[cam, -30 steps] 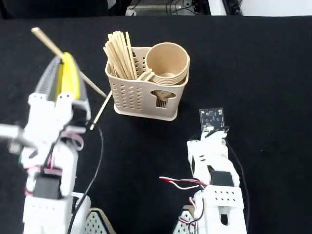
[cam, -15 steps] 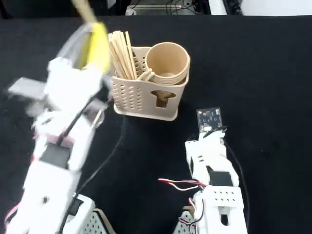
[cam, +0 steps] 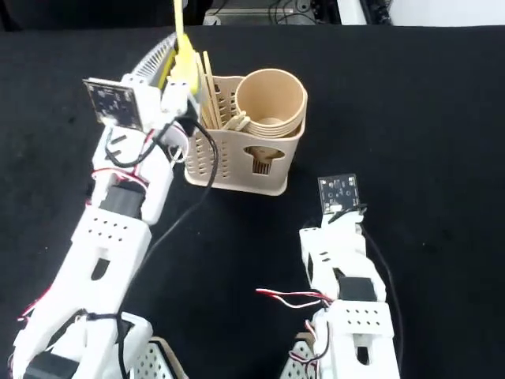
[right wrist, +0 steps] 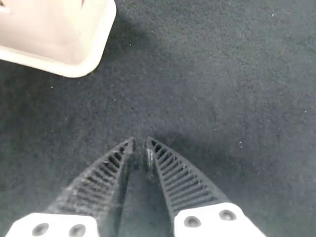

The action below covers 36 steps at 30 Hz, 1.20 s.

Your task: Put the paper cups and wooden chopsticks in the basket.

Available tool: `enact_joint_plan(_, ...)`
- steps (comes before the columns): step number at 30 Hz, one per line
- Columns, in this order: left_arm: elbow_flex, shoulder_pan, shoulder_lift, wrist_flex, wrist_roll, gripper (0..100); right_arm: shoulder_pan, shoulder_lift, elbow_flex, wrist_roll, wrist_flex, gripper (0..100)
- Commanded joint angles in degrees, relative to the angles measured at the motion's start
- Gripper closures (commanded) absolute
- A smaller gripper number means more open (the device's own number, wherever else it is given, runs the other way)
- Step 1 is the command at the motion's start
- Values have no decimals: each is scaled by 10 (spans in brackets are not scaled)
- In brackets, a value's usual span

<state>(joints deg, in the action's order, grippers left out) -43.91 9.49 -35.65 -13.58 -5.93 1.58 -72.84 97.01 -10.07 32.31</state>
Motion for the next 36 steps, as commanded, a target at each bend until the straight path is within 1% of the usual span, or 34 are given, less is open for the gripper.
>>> enact_joint_plan(1,112,-9,-29,57,2,972,-4,-8,0,-4,-2,959)
enact_joint_plan(3,150,-9,-36,74,-2,972,-4,-8,0,-4,-2,959)
enact_joint_plan(7,175,-9,-24,66,-3,972,-4,-8,0,-4,-2,959)
enact_joint_plan(11,158,-8,6,9,-4,972,-4,-8,0,-4,-2,959)
enact_joint_plan(16,105,-24,55,-56,-52,972,-5,-8,0,-4,-2,959)
enact_joint_plan(19,83,-38,69,-69,-89,972,-5,-8,0,-4,-2,959)
enact_joint_plan(22,64,-51,71,-71,-98,972,-5,-8,0,-4,-2,959)
enact_joint_plan(32,21,-51,71,-64,-95,970,-5,-8,0,-4,-2,959)
enact_joint_plan(34,23,-50,69,-23,-95,947,-5,-8,0,-4,-2,959)
enact_joint_plan(36,42,-50,61,56,-99,878,-5,-8,0,-4,-2,959)
